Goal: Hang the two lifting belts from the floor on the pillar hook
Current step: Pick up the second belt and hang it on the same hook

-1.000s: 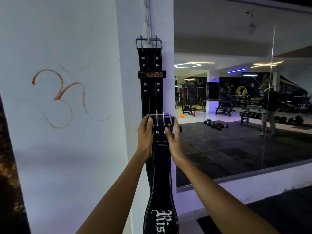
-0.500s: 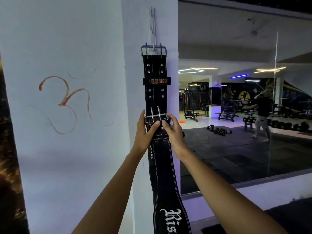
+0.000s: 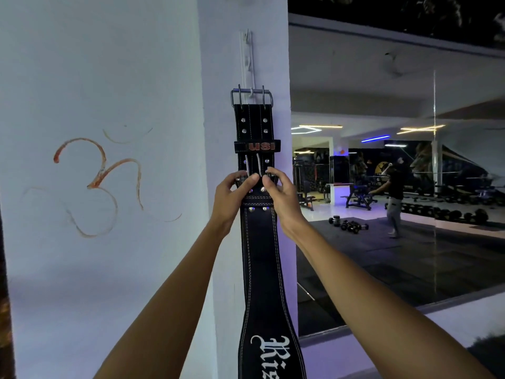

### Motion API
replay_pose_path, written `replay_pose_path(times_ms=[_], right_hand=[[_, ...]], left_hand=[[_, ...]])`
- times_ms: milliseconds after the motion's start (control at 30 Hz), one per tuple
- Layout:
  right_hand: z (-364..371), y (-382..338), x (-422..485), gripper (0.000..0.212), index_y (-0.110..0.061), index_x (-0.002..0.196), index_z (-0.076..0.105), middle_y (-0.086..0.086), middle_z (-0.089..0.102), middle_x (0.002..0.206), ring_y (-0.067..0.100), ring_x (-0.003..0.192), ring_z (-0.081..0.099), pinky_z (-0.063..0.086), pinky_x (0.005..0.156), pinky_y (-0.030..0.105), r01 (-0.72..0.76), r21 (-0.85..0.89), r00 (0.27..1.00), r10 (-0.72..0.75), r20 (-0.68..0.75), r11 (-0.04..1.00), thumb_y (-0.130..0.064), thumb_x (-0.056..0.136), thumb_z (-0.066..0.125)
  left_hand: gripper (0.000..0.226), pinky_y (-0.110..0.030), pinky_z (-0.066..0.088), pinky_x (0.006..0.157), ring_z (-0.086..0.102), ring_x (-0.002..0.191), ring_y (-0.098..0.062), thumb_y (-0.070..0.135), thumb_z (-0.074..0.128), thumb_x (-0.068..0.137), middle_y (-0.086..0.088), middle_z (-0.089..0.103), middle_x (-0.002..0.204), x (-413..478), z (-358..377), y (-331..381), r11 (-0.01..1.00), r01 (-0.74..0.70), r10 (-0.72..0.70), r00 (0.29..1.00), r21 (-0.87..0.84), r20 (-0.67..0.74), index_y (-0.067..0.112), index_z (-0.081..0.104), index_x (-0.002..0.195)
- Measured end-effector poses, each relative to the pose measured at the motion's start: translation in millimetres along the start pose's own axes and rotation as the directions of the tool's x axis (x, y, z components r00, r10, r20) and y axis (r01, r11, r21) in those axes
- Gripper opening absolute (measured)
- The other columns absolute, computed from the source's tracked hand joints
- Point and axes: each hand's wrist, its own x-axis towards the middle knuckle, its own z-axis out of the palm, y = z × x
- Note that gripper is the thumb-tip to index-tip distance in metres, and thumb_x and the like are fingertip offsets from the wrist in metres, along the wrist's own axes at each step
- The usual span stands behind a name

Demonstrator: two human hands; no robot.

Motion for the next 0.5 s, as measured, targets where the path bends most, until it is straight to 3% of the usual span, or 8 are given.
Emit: replay_pose_path(times_ms=[67, 200, 333, 500], right_hand=[[1.6, -6.1, 9.0, 0.041, -0.010, 0.135, 0.044, 0.012, 0.057, 0.117, 0.004, 0.086, 0.056, 0.043, 0.059, -0.004, 0.027, 0.009, 1.000, -0.026, -0.016, 1.000, -0.019, 0.095, 0.050], [5.0, -29.4, 42.9, 0.042, -0.012, 0.134, 0.045, 0.015, 0.056, 0.129, 0.015, 0.100, 0.055, 0.047, 0.073, 0.003, 0.105, -0.034, 0.994, -0.104, 0.009, 0.994, -0.023, 0.094, 0.050], [11.0, -65.6, 92.1, 0.041, -0.009, 0.130, 0.049, 0.005, 0.058, 0.115, 0.016, 0.102, 0.056, 0.050, 0.086, 0.030, 0.141, -0.019, 0.989, -0.140, 0.037, 0.990, -0.027, 0.093, 0.052], [24.8, -100.4, 155.0, 0.040, -0.009, 0.123, 0.053, 0.007, 0.060, 0.108, 0.022, 0.099, 0.060, 0.049, 0.096, 0.040, 0.196, 0.070, 0.979, -0.199, 0.043, 0.978, -0.032, 0.090, 0.056]], left_hand=[[0.063, -0.050, 0.050, 0.097, 0.068, 0.096, -0.029, 0.048, 0.076, 0.065, -0.023, 0.067, 0.111, 13.2, -1.8, 9.1, 0.998, 0.019, -0.015, 0.997, -0.061, 0.069, 0.007, 0.064, 0.112], [0.051, -0.039, 0.055, 0.084, 0.067, 0.085, -0.025, 0.031, 0.077, 0.072, -0.021, 0.069, 0.099, 46.7, -2.5, 34.1, 0.992, -0.068, 0.074, 0.996, -0.109, 0.053, -0.001, 0.064, 0.110], [0.043, -0.027, 0.053, 0.071, 0.064, 0.078, -0.021, 0.013, 0.075, 0.076, -0.013, 0.066, 0.091, 89.8, -2.9, 66.6, 0.969, -0.162, 0.168, 0.986, -0.188, 0.016, -0.007, 0.061, 0.111], [0.016, -0.024, 0.052, 0.063, 0.064, 0.063, -0.015, 0.007, 0.074, 0.076, -0.004, 0.065, 0.070, 141.8, 1.7, 105.6, 0.938, -0.281, 0.281, 0.959, -0.203, -0.033, 0.002, 0.065, 0.089]])
